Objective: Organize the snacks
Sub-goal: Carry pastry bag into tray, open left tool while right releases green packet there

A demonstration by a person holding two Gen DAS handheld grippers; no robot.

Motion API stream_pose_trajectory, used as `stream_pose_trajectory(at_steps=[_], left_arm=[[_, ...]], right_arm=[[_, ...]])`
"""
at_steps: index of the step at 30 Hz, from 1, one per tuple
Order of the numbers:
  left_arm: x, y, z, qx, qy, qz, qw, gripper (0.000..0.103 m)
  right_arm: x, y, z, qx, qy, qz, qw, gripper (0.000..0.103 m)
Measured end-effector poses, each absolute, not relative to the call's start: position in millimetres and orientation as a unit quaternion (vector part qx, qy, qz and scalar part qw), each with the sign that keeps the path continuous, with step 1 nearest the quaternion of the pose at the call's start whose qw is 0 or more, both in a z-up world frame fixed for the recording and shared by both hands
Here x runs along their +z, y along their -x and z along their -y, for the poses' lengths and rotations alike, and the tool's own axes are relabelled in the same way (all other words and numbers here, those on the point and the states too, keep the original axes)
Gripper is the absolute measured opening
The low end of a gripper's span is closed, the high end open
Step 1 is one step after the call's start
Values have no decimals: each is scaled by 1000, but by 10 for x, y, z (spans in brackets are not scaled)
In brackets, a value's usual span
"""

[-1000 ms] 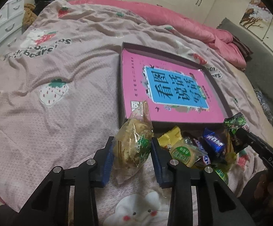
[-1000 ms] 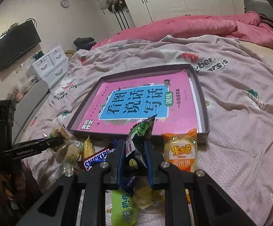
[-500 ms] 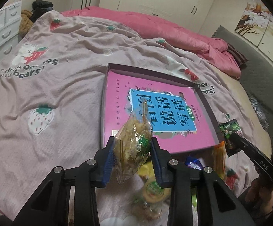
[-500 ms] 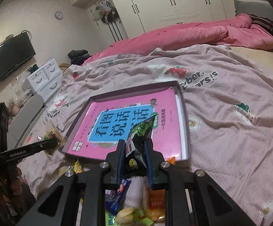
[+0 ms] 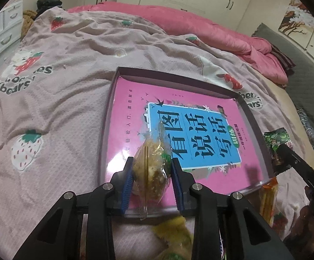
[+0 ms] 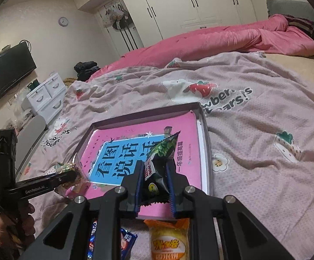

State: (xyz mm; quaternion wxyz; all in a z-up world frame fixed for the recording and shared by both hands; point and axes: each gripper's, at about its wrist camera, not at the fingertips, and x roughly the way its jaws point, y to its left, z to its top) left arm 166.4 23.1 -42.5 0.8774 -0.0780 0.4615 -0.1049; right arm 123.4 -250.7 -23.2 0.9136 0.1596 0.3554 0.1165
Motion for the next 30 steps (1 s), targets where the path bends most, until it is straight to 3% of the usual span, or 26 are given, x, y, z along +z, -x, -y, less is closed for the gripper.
stream_pose_trajectory(at_steps=[15, 25, 30], left_arm=[[-504, -1860, -73, -120, 93, -453, 878, 34], [-575, -1859, -124, -123, 100, -462, 873, 37], [-575, -1840, -135, -121, 97, -464, 872, 38]], right_arm=[[-700, -1480, 2392, 118, -156, -431, 881, 21], [-678, -1465, 2390, 114, -154, -432, 881, 21], [-627, -1449, 2418, 104, -153, -425, 886, 36]])
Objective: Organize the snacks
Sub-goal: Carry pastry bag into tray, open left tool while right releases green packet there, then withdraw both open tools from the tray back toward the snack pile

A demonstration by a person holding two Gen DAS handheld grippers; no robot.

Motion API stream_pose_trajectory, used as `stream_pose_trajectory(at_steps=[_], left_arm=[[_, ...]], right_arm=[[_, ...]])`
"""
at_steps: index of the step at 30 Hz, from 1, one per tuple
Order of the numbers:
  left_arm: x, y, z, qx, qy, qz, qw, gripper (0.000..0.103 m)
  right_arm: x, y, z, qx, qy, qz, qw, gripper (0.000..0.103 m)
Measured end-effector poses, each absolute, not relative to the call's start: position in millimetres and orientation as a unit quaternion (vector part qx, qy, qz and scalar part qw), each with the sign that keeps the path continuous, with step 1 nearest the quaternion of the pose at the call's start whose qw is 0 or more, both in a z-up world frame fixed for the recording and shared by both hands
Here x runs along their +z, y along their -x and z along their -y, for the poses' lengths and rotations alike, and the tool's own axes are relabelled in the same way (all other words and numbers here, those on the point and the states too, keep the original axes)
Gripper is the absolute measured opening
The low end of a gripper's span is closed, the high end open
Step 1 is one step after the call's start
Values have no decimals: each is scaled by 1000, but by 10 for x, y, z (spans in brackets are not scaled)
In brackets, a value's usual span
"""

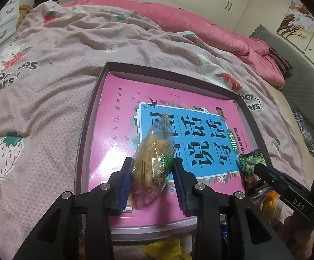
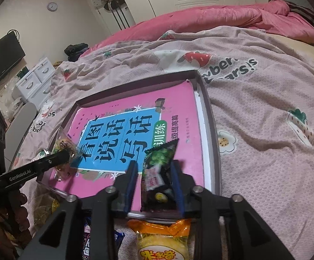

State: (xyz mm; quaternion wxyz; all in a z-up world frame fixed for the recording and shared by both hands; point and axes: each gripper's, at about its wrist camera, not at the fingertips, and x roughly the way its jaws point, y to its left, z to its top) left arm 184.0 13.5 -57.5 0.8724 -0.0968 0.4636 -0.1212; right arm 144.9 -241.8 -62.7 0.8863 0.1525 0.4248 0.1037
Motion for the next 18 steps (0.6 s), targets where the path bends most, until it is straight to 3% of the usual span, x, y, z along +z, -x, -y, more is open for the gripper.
stream_pose_trajectory(at_steps=[18], left_arm=[[-437, -1726, -173, -116, 88, -459, 876, 65]], right_arm=[[-403, -1280, 2563, 93, -159, -392, 902, 46]])
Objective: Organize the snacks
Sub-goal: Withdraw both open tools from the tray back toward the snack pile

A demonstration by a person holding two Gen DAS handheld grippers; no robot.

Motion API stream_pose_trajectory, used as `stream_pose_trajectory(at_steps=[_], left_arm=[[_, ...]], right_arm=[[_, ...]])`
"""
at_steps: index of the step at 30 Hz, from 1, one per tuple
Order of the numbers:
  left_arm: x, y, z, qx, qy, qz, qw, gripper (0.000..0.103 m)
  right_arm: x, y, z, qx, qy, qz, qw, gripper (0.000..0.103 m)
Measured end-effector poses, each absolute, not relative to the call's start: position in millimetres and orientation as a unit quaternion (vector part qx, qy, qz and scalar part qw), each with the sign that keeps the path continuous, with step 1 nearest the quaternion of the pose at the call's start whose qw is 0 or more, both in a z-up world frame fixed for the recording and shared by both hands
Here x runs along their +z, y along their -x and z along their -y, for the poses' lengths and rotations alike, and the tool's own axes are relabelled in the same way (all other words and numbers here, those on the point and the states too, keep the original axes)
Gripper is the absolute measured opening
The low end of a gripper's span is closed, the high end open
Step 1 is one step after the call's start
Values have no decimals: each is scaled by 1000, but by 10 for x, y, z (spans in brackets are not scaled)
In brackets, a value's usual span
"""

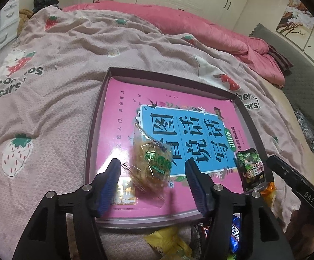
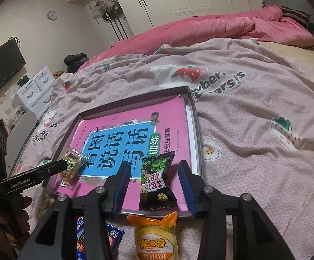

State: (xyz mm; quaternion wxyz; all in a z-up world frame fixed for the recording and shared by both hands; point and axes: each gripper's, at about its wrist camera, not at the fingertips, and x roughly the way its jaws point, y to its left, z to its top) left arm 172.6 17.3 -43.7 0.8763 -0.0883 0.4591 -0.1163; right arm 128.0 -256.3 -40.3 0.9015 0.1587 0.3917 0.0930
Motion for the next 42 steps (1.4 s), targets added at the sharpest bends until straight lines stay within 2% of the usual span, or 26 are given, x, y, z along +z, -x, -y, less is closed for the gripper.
stream_pose_trajectory(at_steps=[6, 16, 21, 25, 42], left_arm=[[-368, -1681, -162, -113, 85, -454, 880, 74], [-110, -1544, -100, -99, 58, -423, 899, 78], [52, -1469, -90, -98, 51, -406, 907, 79], [152, -1405, -93, -100, 55, -398, 910, 80], [354, -1169, -161, -102, 53, -387, 915, 81]], right_arm=[[-299, -1170, 2633, 88, -161, -380, 907, 55], [-178, -998, 2811, 73, -174, -366, 911, 58], [-105, -898, 2858, 66, -173, -357, 916, 60], [-46, -817, 2851, 64, -168, -350, 919, 67], [138, -536, 2770, 60, -145, -328, 931, 73]])
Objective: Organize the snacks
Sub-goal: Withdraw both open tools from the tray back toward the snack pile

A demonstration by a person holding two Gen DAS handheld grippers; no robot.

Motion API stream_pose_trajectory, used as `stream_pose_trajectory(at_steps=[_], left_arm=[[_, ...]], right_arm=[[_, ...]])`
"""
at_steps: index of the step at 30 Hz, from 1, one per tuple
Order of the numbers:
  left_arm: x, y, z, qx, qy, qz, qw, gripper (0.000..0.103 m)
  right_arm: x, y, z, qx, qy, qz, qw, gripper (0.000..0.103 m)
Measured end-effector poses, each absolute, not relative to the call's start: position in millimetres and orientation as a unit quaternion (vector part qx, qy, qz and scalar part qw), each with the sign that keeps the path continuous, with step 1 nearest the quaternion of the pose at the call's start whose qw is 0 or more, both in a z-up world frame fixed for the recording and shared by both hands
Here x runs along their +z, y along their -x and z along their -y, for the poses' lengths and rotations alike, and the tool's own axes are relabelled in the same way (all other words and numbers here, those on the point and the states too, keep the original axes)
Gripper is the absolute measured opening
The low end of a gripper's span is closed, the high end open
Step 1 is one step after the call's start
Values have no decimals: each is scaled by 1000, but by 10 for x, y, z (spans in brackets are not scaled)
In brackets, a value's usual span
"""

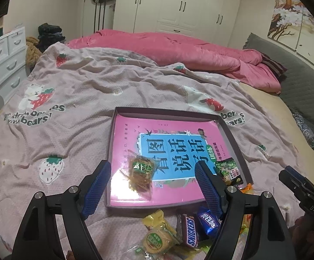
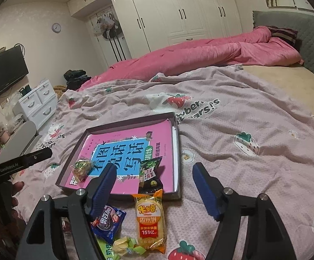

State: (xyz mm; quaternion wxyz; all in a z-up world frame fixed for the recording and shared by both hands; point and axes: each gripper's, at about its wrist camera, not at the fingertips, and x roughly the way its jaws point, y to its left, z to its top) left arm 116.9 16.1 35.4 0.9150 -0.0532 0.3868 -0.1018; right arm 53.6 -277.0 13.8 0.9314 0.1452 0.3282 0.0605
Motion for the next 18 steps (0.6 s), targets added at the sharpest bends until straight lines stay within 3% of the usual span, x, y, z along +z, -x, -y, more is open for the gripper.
stream_pose_trajectory(at_steps=[10, 18], left_arm=[[413, -963, -342, -100, 59, -387, 915, 81], [150, -750, -378, -110, 52, -427, 896, 81]], right_arm=[[163, -392, 2713, 65, -145, -329, 931, 76], [61, -269, 2604, 66, -143, -359, 920, 76]])
